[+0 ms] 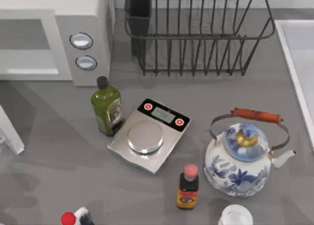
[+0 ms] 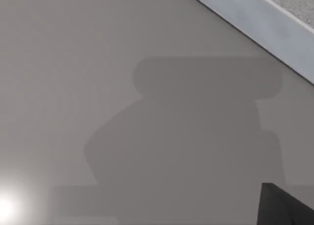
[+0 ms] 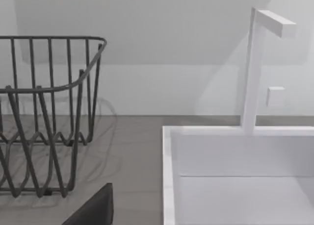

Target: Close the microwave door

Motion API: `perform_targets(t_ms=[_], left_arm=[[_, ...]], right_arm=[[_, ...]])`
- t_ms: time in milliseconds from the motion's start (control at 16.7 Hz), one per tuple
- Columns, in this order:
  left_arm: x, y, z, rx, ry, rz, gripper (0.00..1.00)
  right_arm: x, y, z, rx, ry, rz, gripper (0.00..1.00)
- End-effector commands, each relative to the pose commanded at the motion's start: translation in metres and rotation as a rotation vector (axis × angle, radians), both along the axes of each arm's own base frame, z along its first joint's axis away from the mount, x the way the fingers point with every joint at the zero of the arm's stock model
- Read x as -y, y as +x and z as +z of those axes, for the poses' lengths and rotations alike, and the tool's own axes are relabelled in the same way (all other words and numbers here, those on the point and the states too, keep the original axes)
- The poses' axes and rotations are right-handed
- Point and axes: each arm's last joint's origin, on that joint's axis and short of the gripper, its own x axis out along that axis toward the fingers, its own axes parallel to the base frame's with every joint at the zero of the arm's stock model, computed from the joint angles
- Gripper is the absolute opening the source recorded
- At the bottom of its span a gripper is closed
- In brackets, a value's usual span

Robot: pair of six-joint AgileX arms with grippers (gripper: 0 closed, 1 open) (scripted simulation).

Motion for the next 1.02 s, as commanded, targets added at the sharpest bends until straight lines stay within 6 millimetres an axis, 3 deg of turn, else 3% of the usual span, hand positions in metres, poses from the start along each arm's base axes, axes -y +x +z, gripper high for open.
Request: perform_targets(t_ms=[180,600,1020], left_arm=[[0.027,-0.005,-0.004,0.001,-0.004,0.007,0.0],[0.036,-0.004,-0.005,-0.008,-0.009,0.012,0.0],[0.107,-0.001,-0.004,-0.018,-0.006,-0.01,0.0]], right_arm=[[0.0,0.0,0.0,0.0,0.0,0.0,1.0],[0.0,0.0,0.0,0.0,0.0,0.0,1.0],[0.0,0.0,0.0,0.0,0.0,0.0,1.0]])
